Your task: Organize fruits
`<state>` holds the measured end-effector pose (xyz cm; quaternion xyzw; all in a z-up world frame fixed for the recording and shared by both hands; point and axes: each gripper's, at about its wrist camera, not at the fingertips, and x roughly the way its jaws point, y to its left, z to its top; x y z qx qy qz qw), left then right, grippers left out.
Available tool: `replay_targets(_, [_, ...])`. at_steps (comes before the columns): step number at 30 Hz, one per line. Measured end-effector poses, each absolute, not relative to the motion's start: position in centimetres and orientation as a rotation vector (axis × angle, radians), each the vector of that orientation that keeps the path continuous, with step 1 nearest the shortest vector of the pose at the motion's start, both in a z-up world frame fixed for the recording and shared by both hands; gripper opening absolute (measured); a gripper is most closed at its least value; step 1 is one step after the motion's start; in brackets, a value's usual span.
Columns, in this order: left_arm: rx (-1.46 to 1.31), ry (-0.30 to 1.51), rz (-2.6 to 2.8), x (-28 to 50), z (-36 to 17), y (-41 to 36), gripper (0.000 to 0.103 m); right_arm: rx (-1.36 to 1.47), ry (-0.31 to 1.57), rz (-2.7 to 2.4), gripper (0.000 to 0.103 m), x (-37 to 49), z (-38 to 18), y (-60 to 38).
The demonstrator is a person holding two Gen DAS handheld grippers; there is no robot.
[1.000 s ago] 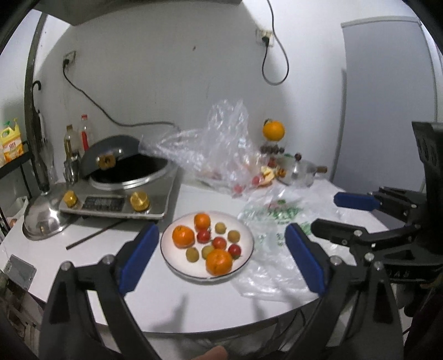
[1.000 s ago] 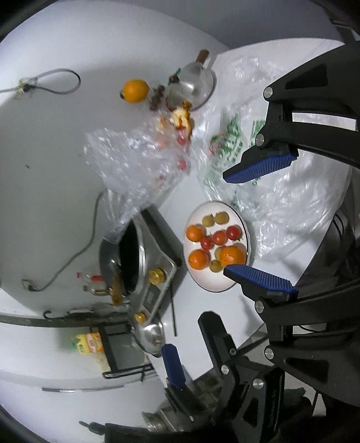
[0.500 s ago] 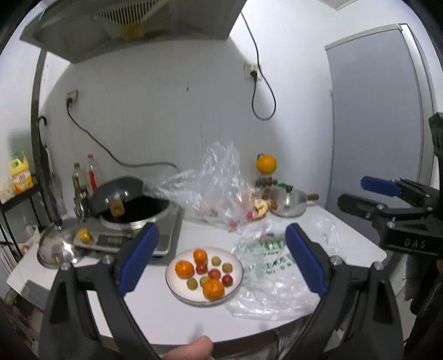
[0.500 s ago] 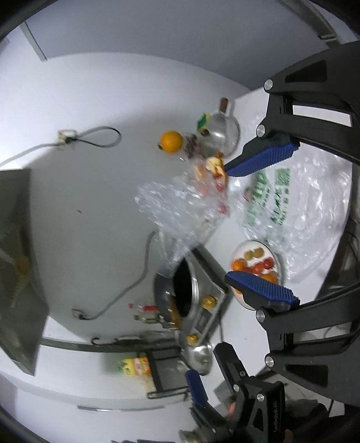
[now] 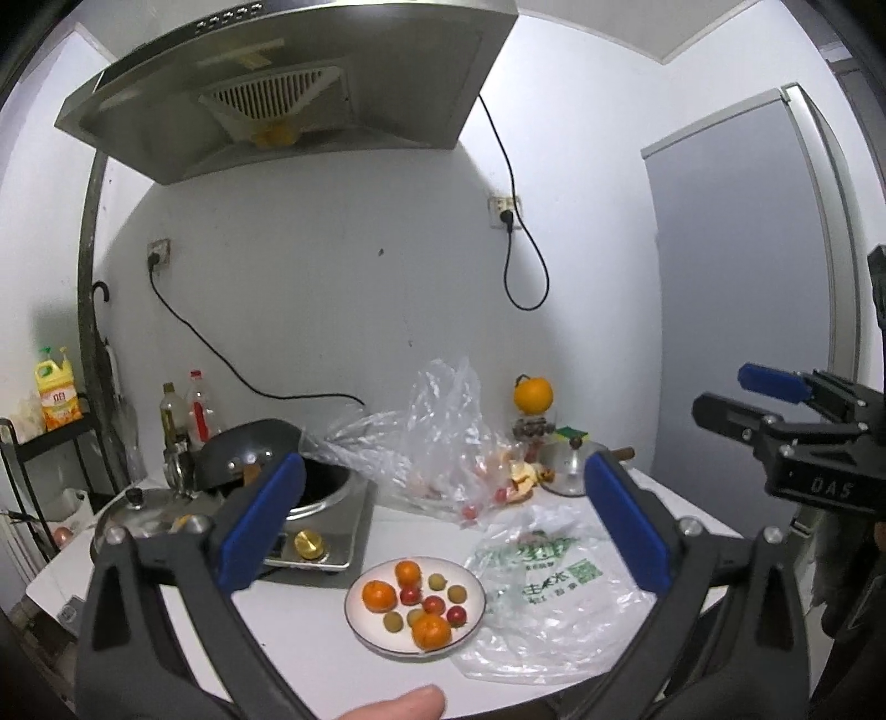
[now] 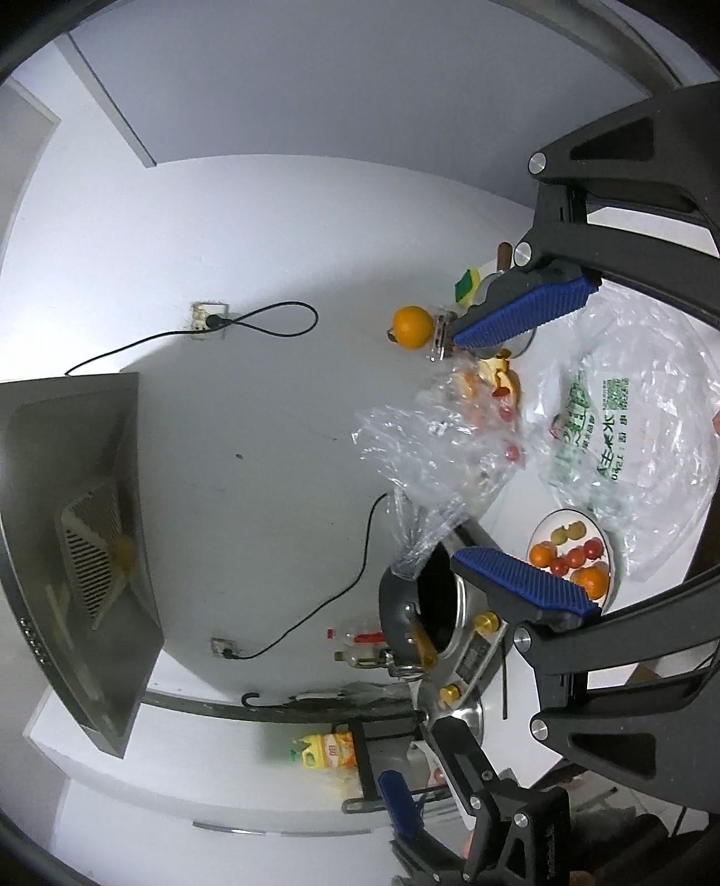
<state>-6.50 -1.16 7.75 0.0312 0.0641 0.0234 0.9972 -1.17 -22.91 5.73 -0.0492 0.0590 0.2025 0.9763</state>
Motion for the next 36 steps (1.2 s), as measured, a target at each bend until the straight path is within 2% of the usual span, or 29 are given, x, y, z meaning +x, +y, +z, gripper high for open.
replay_targets(36, [0.040,0.135,0.033,-6.94,7.54,-0.81,0.102,-0.104,0.132,0.429,0.078,-1.27,5.58,-22.24])
